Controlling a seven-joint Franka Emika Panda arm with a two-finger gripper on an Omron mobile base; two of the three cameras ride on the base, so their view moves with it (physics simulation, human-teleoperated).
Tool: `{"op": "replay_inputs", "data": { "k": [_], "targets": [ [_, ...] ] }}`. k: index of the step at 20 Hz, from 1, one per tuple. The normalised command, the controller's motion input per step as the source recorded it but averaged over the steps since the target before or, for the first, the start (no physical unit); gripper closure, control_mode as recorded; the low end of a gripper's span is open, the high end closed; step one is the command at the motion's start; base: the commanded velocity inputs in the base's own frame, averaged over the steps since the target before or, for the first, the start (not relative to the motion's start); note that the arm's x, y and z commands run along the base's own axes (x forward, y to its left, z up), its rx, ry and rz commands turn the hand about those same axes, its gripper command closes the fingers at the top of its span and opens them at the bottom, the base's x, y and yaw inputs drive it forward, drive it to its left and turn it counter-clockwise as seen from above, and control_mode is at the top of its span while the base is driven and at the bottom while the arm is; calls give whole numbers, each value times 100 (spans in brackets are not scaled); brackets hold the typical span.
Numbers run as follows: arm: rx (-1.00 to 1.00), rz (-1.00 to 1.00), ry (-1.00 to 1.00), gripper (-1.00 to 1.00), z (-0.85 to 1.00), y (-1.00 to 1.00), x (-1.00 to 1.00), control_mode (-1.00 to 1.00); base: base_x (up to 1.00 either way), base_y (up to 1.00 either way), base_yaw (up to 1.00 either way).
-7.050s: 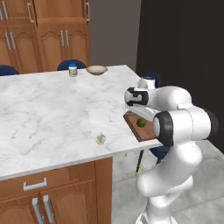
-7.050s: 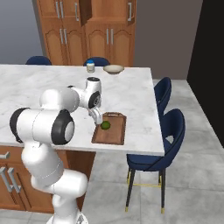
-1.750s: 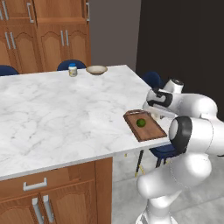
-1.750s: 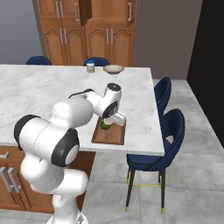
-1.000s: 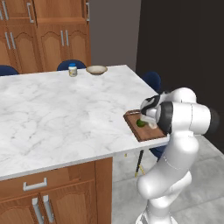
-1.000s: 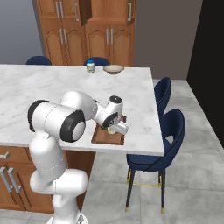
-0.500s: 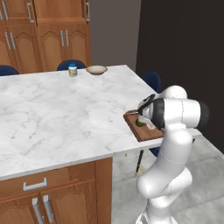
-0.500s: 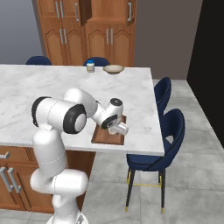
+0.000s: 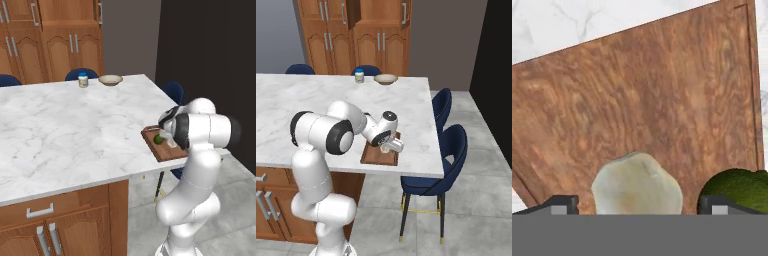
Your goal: Open the cabinet. Place the bowl and condiment on the counter. Then place the lime and garlic on the cutting board.
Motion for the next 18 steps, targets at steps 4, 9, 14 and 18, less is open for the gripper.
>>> {"op": "replay_inputs", "data": {
  "k": [4,9,14,18],
  "targets": [
    [0,0,0,-100,48,0,-4,-100,0,0,0],
    [0,0,-3,-100,30,20,-39,-100,0,0,0],
    [0,-2,-15,-100,38,15,-74,-100,0,0,0],
    [-1,-22,-8,-100,47,22,-29,-100,0,0,0]
  ]
}}
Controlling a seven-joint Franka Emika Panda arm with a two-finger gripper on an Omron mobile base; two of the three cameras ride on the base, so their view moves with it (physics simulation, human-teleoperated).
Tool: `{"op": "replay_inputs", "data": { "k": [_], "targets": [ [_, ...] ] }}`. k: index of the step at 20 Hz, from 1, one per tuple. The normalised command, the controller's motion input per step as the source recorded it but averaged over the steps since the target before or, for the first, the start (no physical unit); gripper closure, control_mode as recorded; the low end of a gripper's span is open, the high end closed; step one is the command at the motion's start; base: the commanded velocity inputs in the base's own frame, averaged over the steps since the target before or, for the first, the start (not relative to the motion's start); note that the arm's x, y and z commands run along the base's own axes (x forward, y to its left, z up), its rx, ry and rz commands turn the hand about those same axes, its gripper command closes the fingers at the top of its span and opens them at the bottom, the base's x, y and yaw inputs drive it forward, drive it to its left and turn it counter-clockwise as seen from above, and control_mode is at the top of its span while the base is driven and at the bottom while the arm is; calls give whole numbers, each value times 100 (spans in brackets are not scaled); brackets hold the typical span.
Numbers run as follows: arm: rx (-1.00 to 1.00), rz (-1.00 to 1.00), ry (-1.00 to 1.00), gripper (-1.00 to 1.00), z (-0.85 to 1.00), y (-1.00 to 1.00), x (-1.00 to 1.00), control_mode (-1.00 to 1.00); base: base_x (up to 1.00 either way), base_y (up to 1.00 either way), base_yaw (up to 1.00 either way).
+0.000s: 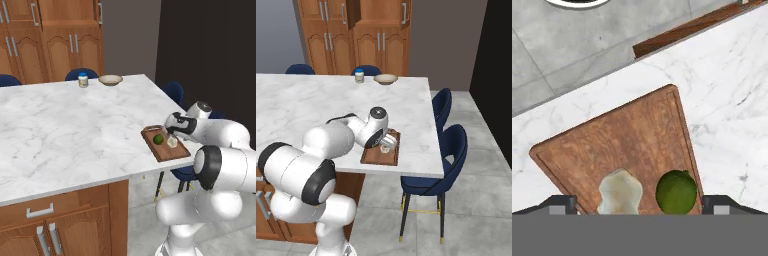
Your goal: Open the cabinet. Place the bowl and condiment on the counter. Then place the lime and garlic on the cutting board.
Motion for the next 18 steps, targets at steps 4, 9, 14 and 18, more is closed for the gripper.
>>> {"op": "replay_inputs", "data": {
  "k": [4,9,14,18],
  "targets": [
    [-6,-29,3,-100,30,22,0,-100,0,0,0],
    [-1,0,0,-100,11,9,-1,-100,0,0,0],
    [-1,0,0,-100,89,34,-1,-100,0,0,0],
    [0,2,0,-100,71,44,0,-100,0,0,0]
  ]
}}
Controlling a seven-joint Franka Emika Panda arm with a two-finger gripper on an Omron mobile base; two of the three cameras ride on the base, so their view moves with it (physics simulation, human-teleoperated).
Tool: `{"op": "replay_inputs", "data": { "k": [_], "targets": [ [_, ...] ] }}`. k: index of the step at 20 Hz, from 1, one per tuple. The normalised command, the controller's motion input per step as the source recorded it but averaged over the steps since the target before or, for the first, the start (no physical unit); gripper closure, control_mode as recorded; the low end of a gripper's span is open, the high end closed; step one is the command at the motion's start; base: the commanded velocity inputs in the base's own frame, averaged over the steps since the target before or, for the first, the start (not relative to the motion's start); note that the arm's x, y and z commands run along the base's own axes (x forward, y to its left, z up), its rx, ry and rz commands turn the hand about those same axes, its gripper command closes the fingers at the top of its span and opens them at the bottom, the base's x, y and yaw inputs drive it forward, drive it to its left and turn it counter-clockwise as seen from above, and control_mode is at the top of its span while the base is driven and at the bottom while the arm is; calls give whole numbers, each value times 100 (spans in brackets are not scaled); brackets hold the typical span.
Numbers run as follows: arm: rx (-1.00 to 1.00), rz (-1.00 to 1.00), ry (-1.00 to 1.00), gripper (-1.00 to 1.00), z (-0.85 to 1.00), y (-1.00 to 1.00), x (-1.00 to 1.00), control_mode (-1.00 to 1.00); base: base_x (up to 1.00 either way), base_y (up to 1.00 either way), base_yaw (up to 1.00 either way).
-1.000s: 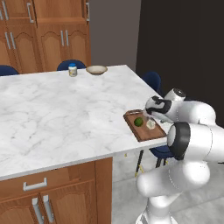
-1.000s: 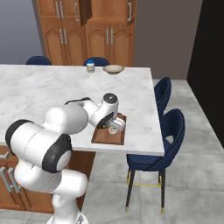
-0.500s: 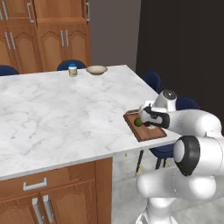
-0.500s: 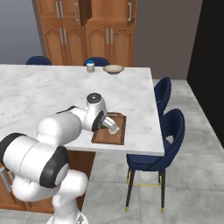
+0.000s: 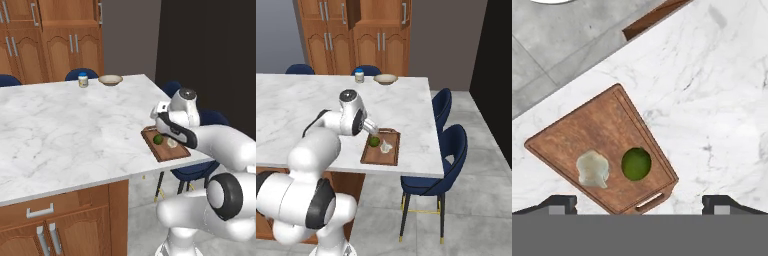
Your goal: Open the cabinet. Place the bowl and condiment on the counter. Then place the lime and garlic on the cutting board.
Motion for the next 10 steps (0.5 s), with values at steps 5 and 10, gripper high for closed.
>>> {"op": "replay_inputs", "data": {
  "k": [5,10],
  "targets": [
    [-1,15,0,-100,39,79,0,-100,0,0,0],
    [-2,18,-1,-100,5,78,-17,-100,0,0,0]
  ]
}}
